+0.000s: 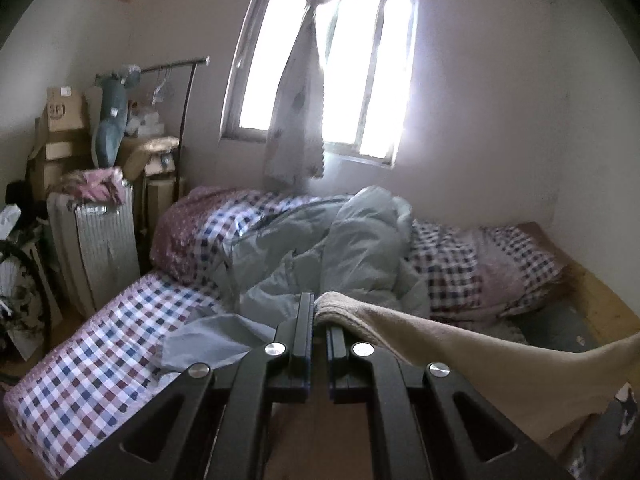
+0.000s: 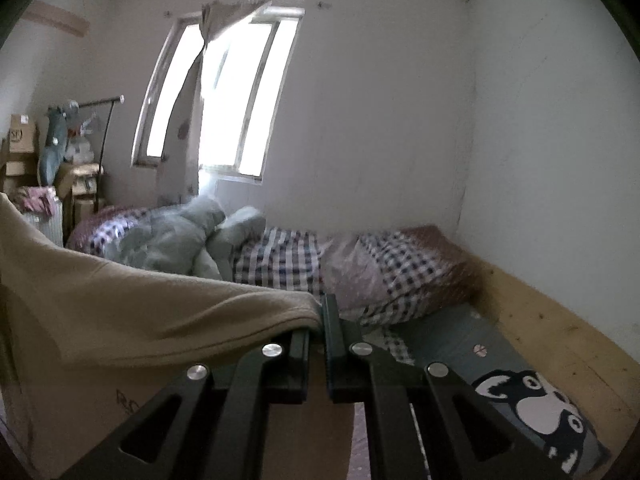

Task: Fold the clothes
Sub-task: 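Lift the beige garment high with both grippers and stretch it out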

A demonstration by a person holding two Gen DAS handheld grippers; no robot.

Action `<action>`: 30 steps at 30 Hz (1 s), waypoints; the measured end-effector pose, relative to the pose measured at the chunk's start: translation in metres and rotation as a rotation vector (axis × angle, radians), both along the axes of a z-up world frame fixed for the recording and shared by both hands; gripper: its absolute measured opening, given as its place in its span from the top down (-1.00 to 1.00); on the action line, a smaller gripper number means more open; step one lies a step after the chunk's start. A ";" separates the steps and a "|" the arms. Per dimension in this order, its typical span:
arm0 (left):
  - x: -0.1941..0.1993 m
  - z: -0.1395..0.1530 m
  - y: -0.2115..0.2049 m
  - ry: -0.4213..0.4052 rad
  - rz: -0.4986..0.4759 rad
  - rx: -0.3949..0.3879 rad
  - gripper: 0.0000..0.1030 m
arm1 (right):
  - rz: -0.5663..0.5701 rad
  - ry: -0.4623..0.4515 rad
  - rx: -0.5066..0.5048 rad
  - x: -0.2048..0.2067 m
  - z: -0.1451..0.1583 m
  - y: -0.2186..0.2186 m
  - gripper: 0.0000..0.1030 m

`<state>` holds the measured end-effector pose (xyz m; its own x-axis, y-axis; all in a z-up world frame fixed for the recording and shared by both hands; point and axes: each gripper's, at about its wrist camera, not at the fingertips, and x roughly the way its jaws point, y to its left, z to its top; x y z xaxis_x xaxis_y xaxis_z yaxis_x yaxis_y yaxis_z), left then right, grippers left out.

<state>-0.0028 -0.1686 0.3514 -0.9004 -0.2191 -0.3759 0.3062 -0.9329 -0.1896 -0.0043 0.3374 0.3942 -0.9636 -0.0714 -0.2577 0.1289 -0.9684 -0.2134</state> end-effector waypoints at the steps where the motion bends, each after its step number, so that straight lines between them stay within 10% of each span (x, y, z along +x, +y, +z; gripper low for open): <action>1: -0.012 -0.005 -0.003 -0.012 0.001 0.001 0.92 | -0.001 -0.014 0.003 -0.014 -0.006 -0.003 0.92; 18: -0.225 -0.183 -0.014 -0.347 0.009 -0.091 0.92 | -0.057 -0.327 0.058 -0.226 -0.196 -0.038 0.92; 30: -0.292 -0.293 -0.031 -0.483 0.021 -0.133 0.92 | -0.080 -0.543 0.138 -0.319 -0.354 -0.055 0.91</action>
<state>-0.2950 -0.1997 0.0585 -0.6249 -0.3095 -0.7167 0.3487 -0.9321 0.0984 -0.3230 0.2821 0.0398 -0.6908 0.0660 -0.7201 0.1824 -0.9477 -0.2619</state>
